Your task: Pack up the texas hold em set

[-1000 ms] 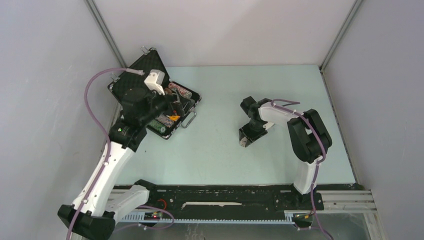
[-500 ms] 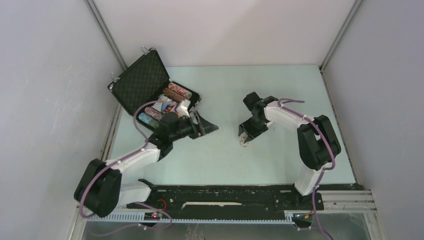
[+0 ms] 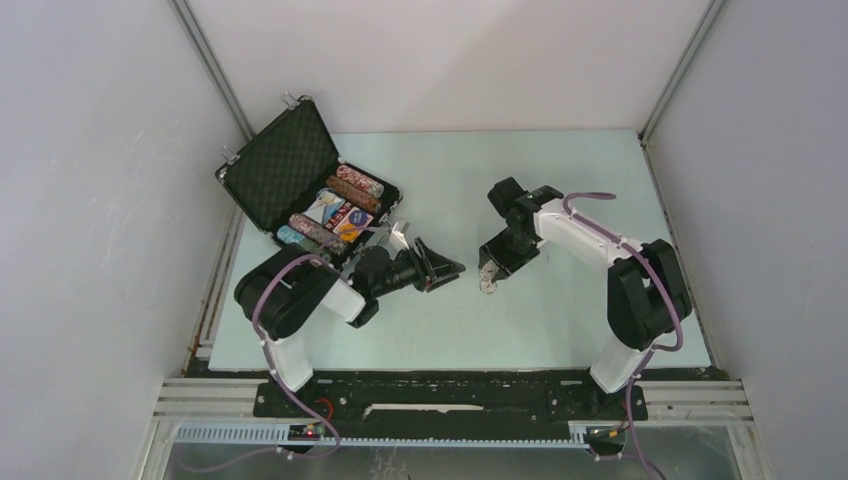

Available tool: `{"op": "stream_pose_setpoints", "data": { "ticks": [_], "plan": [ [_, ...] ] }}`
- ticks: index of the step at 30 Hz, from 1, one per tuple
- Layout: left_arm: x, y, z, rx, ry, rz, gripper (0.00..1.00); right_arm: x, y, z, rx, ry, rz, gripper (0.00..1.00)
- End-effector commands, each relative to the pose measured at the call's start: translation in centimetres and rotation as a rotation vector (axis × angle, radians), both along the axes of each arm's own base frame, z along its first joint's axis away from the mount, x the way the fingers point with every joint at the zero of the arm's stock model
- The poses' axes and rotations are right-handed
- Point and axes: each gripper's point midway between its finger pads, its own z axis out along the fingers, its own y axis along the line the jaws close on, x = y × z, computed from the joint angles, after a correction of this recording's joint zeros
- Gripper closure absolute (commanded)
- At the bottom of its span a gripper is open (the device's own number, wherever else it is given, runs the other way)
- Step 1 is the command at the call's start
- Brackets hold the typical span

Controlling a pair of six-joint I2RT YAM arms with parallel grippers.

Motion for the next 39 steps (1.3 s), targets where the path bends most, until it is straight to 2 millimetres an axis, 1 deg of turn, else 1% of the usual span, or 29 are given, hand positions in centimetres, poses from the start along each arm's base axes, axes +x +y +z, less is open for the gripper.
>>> {"op": "stream_pose_setpoints", "data": {
  "ticks": [1,3,6,9,11,14,17,19,22,25,27,31,32,35,36,37,39],
  "plan": [
    [-0.2,-1.3,4.7,-0.144,-0.145,-0.024,0.41,0.1,0.5,2.5,0.005,-0.059,0.027,1.0],
    [-0.2,-2.1,4.5,-0.125,-0.139,-0.032,0.42,0.0,1.2,2.7,0.012,-0.053,0.043,1.0],
    [-0.4,-2.8,3.3,-0.103,-0.078,-0.027,0.51,0.0,2.2,3.2,0.022,-0.057,0.055,1.0],
    [-0.4,-2.5,2.3,-0.087,-0.041,0.005,0.56,0.2,3.3,3.9,0.034,-0.081,0.062,1.0],
    [-0.3,-1.9,1.9,-0.064,-0.041,0.042,0.55,0.3,3.4,4.2,0.029,-0.082,0.065,1.0],
    [-0.2,-1.1,2.0,-0.041,-0.062,0.098,0.52,0.4,3.5,4.3,0.028,-0.082,0.067,1.0],
    [-0.2,-1.2,2.2,-0.04,-0.07,0.102,0.51,0.3,3.8,4.5,0.039,-0.086,0.07,1.0],
    [0.1,-1.3,2.4,-0.055,-0.067,0.107,0.55,0.2,4.0,4.6,0.042,-0.086,0.074,1.0],
    [0.4,-1.7,3.3,-0.097,-0.086,0.115,0.58,0.0,3.9,4.5,0.034,-0.082,0.072,1.0],
    [0.6,-2.1,4.0,-0.104,-0.109,0.117,0.66,-0.1,3.9,4.4,0.035,-0.075,0.068,1.0],
    [0.6,-2.3,4.5,-0.108,-0.123,0.116,0.69,-0.1,4.0,4.5,0.037,-0.08,0.069,1.0],
    [0.9,-2.4,4.5,-0.097,-0.135,0.119,0.77,0.0,3.9,4.7,0.037,-0.088,0.065,1.0],
    [0.8,-2.3,4.4,-0.092,-0.137,0.121,0.8,0.0,4.0,4.8,0.039,-0.095,0.067,1.0],
    [1.1,-2.2,4.4,-0.06,-0.167,0.125,0.93,0.2,4.1,5.2,0.045,-0.117,0.076,1.0],
    [1.1,-2.3,4.6,-0.044,-0.185,0.121,0.98,0.3,4.1,5.4,0.048,-0.124,0.08,0.97],
    [1.2,-2.3,4.7,-0.028,-0.204,0.119,1.0,0.3,4.1,5.4,0.047,-0.13,0.083,0.94],
    [1.3,-2.3,4.8,0.005,-0.233,0.114,1.0,0.6,4.2,5.7,0.054,-0.153,0.103,0.83]
  ]
}}
